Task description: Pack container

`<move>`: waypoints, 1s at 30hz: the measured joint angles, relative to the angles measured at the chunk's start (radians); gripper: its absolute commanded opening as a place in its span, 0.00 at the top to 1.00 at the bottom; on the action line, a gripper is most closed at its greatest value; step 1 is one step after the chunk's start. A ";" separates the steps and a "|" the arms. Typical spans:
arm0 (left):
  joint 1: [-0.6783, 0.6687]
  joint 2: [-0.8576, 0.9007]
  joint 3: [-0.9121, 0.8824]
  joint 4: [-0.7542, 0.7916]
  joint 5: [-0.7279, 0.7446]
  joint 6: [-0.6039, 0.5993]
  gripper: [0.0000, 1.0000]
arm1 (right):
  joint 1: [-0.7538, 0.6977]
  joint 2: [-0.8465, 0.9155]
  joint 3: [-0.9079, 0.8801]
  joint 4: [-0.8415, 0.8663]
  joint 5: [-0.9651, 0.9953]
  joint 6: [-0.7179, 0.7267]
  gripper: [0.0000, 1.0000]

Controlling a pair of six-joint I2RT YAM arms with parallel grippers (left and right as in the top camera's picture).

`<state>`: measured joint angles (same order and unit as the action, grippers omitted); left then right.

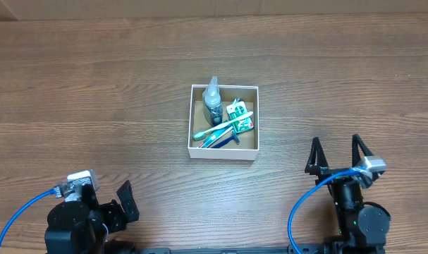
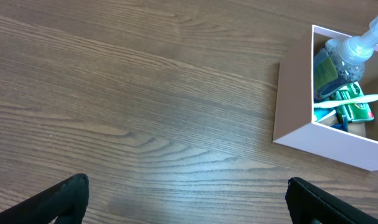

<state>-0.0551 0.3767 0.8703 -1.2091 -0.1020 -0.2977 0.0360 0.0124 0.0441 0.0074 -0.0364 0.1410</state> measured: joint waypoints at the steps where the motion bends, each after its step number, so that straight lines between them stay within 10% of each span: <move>1: 0.000 0.000 0.000 0.000 0.000 0.000 0.00 | -0.003 0.000 -0.012 -0.011 0.000 -0.004 0.00; 30: 0.000 0.000 0.000 0.000 0.000 0.000 0.00 | -0.004 0.000 -0.026 -0.098 -0.001 -0.011 0.00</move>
<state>-0.0551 0.3767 0.8703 -1.2091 -0.1020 -0.2974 0.0322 0.0128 0.0185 -0.0906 -0.0372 0.1299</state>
